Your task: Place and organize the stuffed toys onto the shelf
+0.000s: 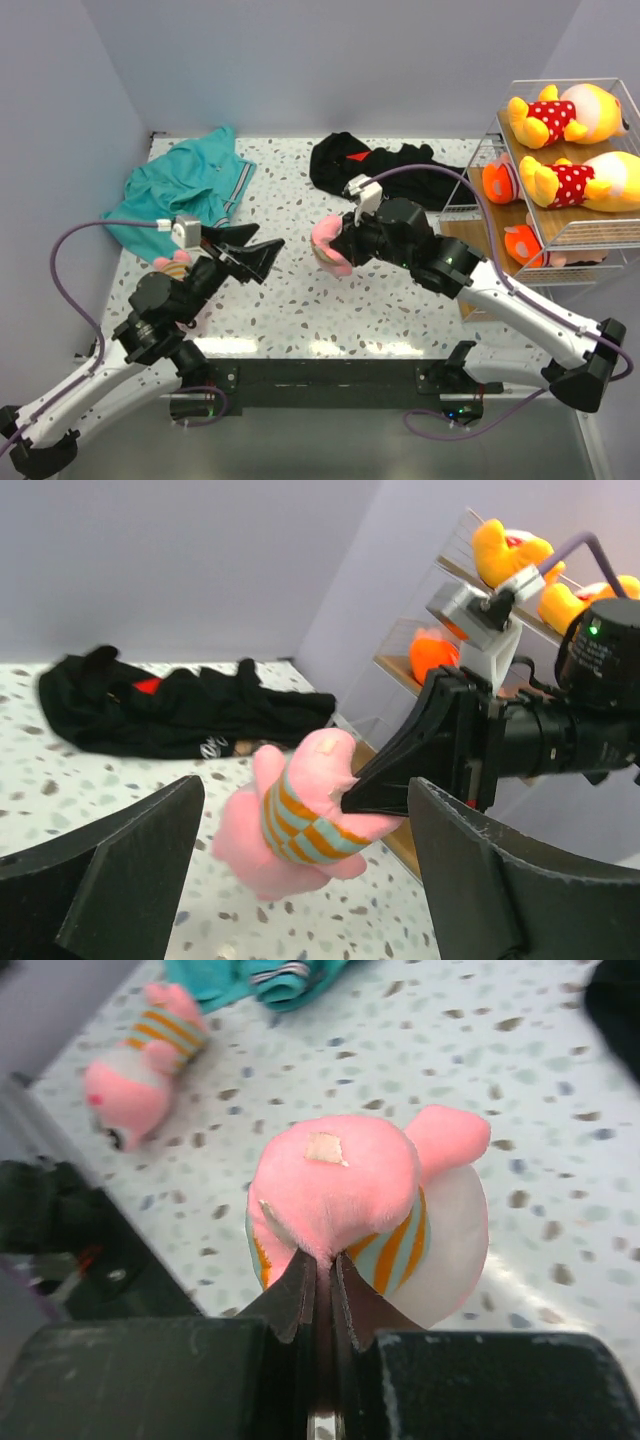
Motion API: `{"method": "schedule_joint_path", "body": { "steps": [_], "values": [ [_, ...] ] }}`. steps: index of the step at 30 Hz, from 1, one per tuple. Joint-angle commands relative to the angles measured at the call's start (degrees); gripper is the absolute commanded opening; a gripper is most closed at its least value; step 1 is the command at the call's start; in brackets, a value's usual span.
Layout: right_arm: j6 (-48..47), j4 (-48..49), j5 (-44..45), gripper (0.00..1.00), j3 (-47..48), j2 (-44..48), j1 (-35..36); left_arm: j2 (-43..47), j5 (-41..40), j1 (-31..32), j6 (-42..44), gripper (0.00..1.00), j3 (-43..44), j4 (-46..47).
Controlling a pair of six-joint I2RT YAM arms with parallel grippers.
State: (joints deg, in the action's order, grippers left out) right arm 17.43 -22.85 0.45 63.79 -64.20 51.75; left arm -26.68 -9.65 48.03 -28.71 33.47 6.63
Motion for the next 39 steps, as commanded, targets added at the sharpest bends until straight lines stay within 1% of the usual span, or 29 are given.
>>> {"method": "schedule_joint_path", "body": {
  "steps": [1,2,3,5,6,7,8,10,11,12,15,16,17,21,24,28,34,39],
  "values": [
    [-13.02,-11.07,21.58,0.00,6.70,-4.86,0.11,0.66,-13.35,-0.13,7.17,0.89,5.99,-6.45],
    [-15.99,-11.51,24.40,0.00,6.96,-5.49,0.11,0.83,-15.55,-0.13,6.48,0.89,6.25,-8.72],
    [-17.07,-12.21,31.21,0.00,6.61,-6.36,0.02,1.01,-19.14,-0.13,6.21,0.89,6.69,-9.61],
    [-23.11,-12.92,36.88,0.00,6.26,-9.51,0.02,1.10,-21.89,-0.13,5.25,0.90,7.30,-12.33],
    [-25.32,-12.05,42.65,0.00,5.04,-10.58,0.11,1.10,-22.42,-0.13,5.24,0.90,8.18,-13.13],
    [-27.43,-11.52,45.58,0.00,4.42,-11.63,0.11,1.45,-22.26,-0.13,5.50,0.91,8.53,-13.49],
    [-31.37,-10.90,47.61,0.00,3.80,-14.34,0.11,1.54,-22.08,-0.13,6.64,0.91,9.32,-13.92],
    [-35.52,-7.13,52.78,0.00,1.35,-16.90,-0.24,1.71,-22.51,-0.04,7.44,0.94,10.55,-15.24],
    [-39.02,-5.55,53.86,0.00,0.47,-18.05,-0.59,1.89,-23.04,-0.04,8.22,0.96,11.26,-16.12],
    [-40.62,-2.23,54.74,0.00,-1.02,-20.15,-1.12,1.98,-23.65,-0.13,8.84,0.96,11.35,-16.47],
    [-43.97,2.00,55.89,0.00,-3.22,-24.19,-5.32,3.03,-24.45,-0.04,9.29,0.98,10.39,-17.53],
    [-44.84,2.72,56.32,0.00,-3.75,-25.00,-6.30,3.12,-24.19,-0.13,9.11,1.00,10.12,-17.97],
    [-45.20,3.42,56.68,0.00,-4.28,-25.96,-7.09,3.38,-23.23,-0.13,8.85,1.00,9.95,-18.15],
    [-46.08,5.97,58.87,0.00,-7.27,-28.60,-9.64,3.39,-23.57,-0.13,8.50,1.00,10.21,-19.20],
    [-45.03,5.54,59.49,0.00,-8.50,-28.96,-10.17,3.39,-22.87,-0.04,8.49,1.00,9.94,-19.20],
    [-41.00,2.64,59.75,0.00,-9.47,-29.48,-10.88,3.21,-22.34,-0.04,8.58,1.00,9.86,-19.29],
    [-36.07,-0.97,59.49,0.00,-10.26,-29.14,-13.78,3.39,-21.82,-0.04,8.67,1.00,9.33,-18.68],
    [-37.90,3.25,59.14,0.00,-13.42,-29.92,-15.09,3.21,-21.73,-0.04,8.67,1.00,9.33,-18.76]
  ]
}}
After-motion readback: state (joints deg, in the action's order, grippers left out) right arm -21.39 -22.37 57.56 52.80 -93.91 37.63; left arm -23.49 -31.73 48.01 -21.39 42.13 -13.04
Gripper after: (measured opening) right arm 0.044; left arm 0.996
